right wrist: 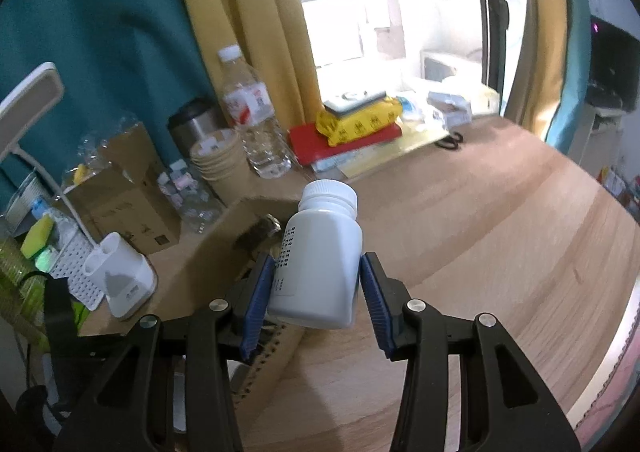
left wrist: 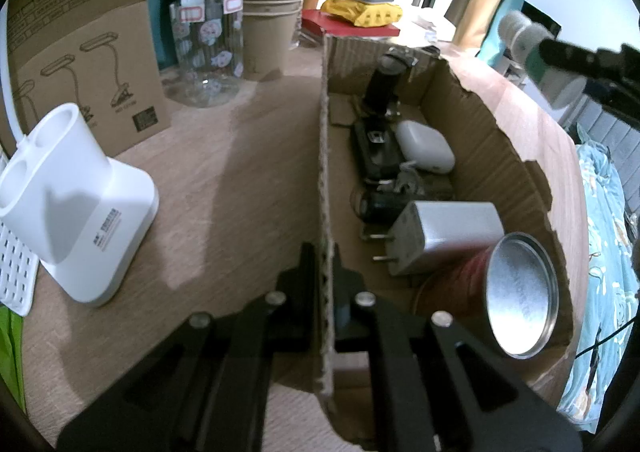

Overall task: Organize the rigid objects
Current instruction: 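Close the right gripper on the white pill bottle and lift it, then lower the pill bottle into the box and open the right gripper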

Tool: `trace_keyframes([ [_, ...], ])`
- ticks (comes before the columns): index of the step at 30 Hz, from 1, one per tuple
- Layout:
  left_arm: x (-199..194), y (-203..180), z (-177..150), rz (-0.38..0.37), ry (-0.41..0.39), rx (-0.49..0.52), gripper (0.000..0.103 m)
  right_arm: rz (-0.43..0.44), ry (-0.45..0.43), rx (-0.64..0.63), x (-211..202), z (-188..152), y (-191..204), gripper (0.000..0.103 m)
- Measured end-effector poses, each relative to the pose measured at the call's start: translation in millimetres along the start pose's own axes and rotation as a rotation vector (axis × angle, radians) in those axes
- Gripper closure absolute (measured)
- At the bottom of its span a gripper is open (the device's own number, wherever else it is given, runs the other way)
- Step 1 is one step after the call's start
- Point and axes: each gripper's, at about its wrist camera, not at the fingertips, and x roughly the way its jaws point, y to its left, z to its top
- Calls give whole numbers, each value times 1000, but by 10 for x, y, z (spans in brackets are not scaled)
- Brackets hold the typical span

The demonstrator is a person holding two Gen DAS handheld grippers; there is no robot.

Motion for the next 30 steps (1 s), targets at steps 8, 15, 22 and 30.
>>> trace_keyframes([
  [8,-1,5,2,1,0,1,98,17,-25,-45,-95,69,211,56],
  [15,-5,-3,-4,0,0,-1,98,36,-27,-70,-76,106,360,56],
  [22,-5,-3,-5,0,0,-1,98,67,-5,-101,34,82,568,56],
  [30,-6,-5,-6,0,0,-1,98,92,56,-132,317,-23,780,58],
])
